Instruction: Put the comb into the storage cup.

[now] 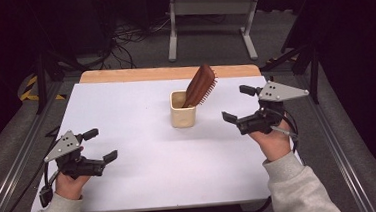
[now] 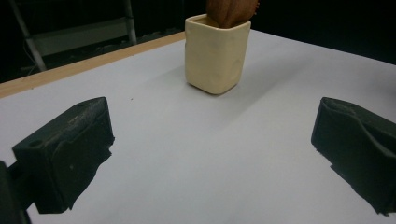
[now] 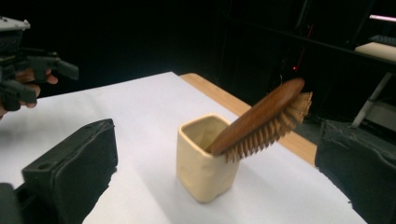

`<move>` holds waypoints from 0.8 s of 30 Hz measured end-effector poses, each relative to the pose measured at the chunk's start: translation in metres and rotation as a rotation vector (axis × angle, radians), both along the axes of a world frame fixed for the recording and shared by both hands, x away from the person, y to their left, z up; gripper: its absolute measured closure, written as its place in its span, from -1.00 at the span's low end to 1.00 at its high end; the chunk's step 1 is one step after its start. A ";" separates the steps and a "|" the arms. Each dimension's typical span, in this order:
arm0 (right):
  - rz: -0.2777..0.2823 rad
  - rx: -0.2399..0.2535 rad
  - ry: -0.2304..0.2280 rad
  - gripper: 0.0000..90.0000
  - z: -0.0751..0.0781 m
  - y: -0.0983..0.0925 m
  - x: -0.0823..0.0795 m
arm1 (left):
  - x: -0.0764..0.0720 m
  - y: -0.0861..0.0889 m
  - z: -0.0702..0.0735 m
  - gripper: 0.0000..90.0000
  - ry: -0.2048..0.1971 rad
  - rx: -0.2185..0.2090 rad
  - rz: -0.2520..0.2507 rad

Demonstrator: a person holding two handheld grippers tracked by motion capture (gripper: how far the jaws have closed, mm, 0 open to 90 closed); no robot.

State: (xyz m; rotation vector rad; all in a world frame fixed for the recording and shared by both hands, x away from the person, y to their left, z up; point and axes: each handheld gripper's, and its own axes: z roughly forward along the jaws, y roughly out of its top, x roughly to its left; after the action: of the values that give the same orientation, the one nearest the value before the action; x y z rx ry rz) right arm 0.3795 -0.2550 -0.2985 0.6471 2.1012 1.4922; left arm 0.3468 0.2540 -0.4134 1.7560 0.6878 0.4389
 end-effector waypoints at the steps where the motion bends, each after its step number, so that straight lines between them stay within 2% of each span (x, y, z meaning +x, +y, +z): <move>1: 0.001 -0.001 0.008 -1.00 -0.003 -0.001 -0.001 | 0.000 0.001 0.000 -1.00 -0.003 -0.001 0.007; 3: 0.021 0.033 0.011 -1.00 -0.013 -0.006 -0.003 | 0.000 0.003 -0.001 -1.00 0.001 -0.015 0.005; 5: 0.021 0.048 0.004 -1.00 -0.021 -0.010 -0.006 | 0.000 0.005 -0.001 -1.00 0.001 -0.015 0.010; 15: 0.005 0.065 0.010 -1.00 -0.062 -0.023 -0.018 | -0.002 0.010 -0.006 -1.00 0.005 -0.017 0.005; 24: 0.004 0.072 0.047 -1.00 -0.099 -0.032 -0.022 | -0.002 0.011 -0.010 -1.00 0.005 -0.020 -0.001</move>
State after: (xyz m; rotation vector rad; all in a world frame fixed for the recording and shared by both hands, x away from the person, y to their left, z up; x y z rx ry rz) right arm 0.3574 -0.2869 -0.3974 0.7112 2.0933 1.5753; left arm 0.3446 0.2653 -0.4231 1.7390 0.6934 0.4258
